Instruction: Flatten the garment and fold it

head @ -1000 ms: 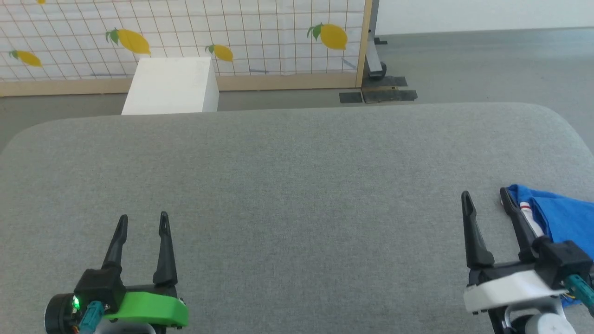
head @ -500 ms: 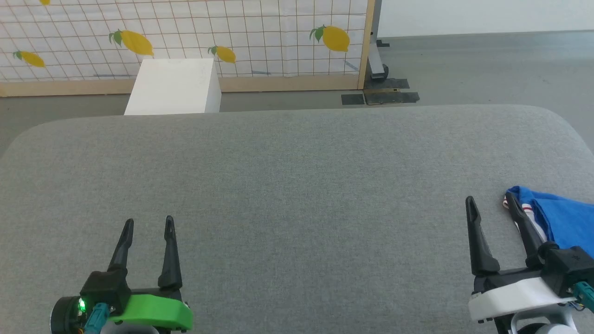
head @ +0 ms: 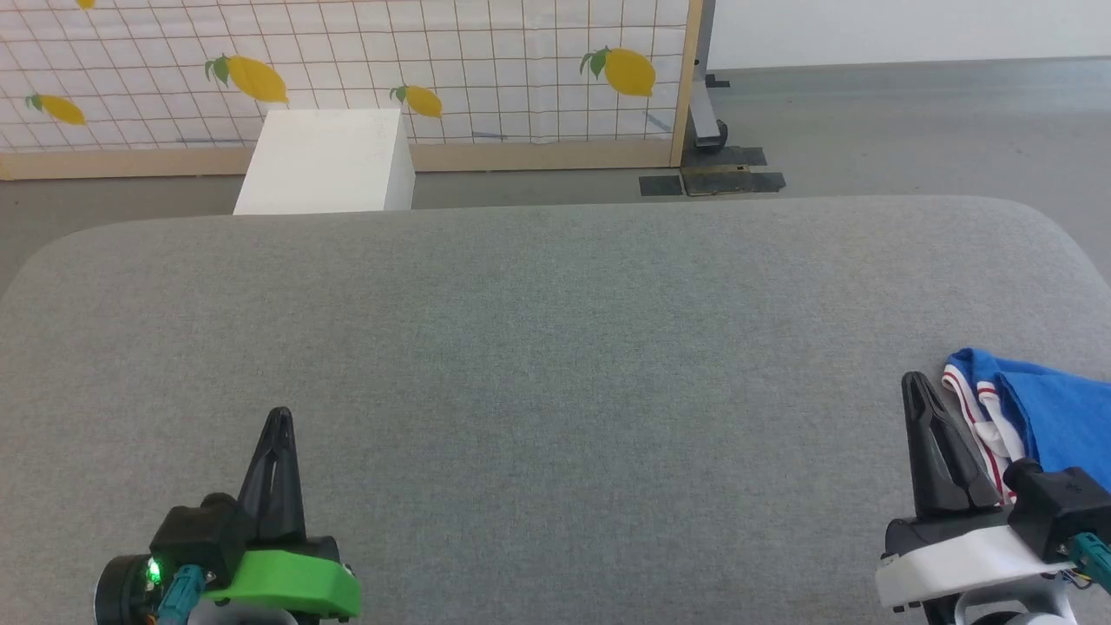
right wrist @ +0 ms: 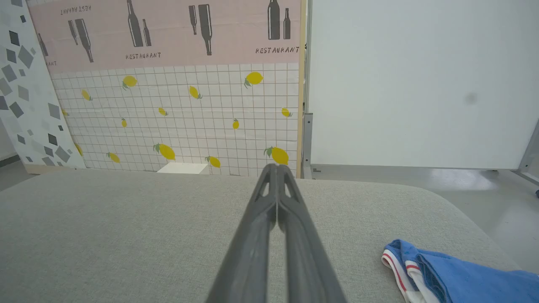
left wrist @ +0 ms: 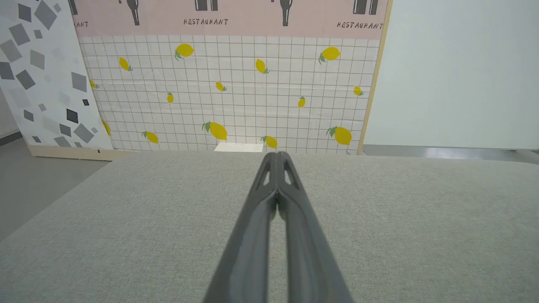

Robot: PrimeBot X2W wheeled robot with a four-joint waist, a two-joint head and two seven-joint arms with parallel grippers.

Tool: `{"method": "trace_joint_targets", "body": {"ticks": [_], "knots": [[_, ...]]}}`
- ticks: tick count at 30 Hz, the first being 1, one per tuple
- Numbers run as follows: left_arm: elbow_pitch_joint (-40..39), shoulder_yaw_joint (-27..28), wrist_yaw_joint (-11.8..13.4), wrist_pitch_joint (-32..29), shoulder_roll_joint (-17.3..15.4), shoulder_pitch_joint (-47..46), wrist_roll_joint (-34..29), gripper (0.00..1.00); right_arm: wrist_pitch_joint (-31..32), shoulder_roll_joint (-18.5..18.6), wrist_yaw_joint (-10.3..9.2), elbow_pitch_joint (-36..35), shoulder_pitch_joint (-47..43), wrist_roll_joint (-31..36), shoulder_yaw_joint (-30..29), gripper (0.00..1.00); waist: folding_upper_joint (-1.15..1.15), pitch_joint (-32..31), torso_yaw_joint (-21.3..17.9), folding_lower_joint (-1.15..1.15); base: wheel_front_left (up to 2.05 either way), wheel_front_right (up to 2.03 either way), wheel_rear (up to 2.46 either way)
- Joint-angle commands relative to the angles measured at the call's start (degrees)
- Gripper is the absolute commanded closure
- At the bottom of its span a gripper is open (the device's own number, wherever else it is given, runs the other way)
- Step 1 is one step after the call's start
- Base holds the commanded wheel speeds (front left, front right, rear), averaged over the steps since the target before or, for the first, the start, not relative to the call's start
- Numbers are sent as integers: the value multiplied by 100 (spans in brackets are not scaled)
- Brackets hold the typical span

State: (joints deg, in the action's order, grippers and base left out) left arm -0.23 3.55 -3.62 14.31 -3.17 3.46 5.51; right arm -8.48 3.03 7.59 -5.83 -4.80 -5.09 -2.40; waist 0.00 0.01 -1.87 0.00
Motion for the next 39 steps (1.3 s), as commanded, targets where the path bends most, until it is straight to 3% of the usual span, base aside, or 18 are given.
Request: {"method": "trace_joint_targets", "body": {"ticks": [1,39], "knots": [[1,-3,16,-26,1,-15,-24,100,36,-1,0,20,21,22,7,100,0,0,3,0,0,0,0],[8,-114,125,-468,10,-119,-190,100,292,-5,-3,197,166,175,80,100,0,-1,61,0,0,0,0]]}}
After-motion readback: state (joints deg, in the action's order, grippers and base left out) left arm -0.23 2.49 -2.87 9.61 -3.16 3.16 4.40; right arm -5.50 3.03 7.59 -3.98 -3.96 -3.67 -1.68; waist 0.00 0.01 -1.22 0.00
